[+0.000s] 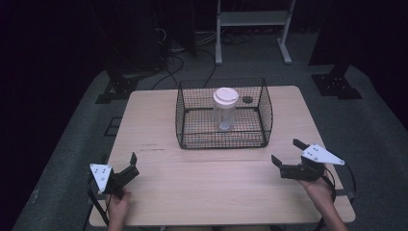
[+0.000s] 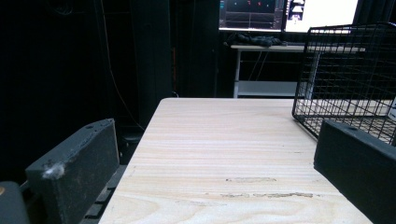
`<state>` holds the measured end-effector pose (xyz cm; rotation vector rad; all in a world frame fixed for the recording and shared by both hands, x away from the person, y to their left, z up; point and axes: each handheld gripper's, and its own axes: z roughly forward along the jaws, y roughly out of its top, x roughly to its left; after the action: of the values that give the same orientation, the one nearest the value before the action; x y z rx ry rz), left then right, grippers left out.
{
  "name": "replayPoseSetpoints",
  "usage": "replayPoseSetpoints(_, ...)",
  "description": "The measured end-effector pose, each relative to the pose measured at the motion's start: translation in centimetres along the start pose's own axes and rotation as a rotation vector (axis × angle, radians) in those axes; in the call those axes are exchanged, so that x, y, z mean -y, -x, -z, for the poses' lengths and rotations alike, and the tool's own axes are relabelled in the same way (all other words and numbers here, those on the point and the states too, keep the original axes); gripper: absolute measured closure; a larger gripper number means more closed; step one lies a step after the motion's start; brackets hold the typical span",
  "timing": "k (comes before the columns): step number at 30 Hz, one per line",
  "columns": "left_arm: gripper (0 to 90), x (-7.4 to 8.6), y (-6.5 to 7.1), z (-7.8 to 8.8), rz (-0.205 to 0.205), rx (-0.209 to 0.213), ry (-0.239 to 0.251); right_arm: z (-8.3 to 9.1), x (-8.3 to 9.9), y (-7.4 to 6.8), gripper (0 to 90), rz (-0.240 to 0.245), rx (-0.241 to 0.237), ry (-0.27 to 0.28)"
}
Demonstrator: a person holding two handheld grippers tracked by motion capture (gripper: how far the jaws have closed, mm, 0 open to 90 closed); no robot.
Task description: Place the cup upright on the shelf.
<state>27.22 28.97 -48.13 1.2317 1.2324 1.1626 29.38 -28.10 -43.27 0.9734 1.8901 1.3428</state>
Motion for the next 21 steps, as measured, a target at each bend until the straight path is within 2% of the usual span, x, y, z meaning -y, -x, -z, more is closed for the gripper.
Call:
replayPoseSetpoints(10, 0.0, 0.0, 0.0, 0.0, 0.001, 0.000, 0.000, 0.1, 1.3, 0.1, 1.7, -0.011, 0.020, -0.013)
replayPoseSetpoints(18, 0.0, 0.0, 0.0, 0.0, -0.002, -0.001, -0.001, 0.7, 2.2, -0.7, 1.7, 0.010, 0.039, -0.018)
replayPoseSetpoints(21, 0.0, 0.0, 0.0, 0.0, 0.000, -0.001, -0.001, 1.3, 2.6, -1.2, 1.7, -0.019, 0.038, 0.006)
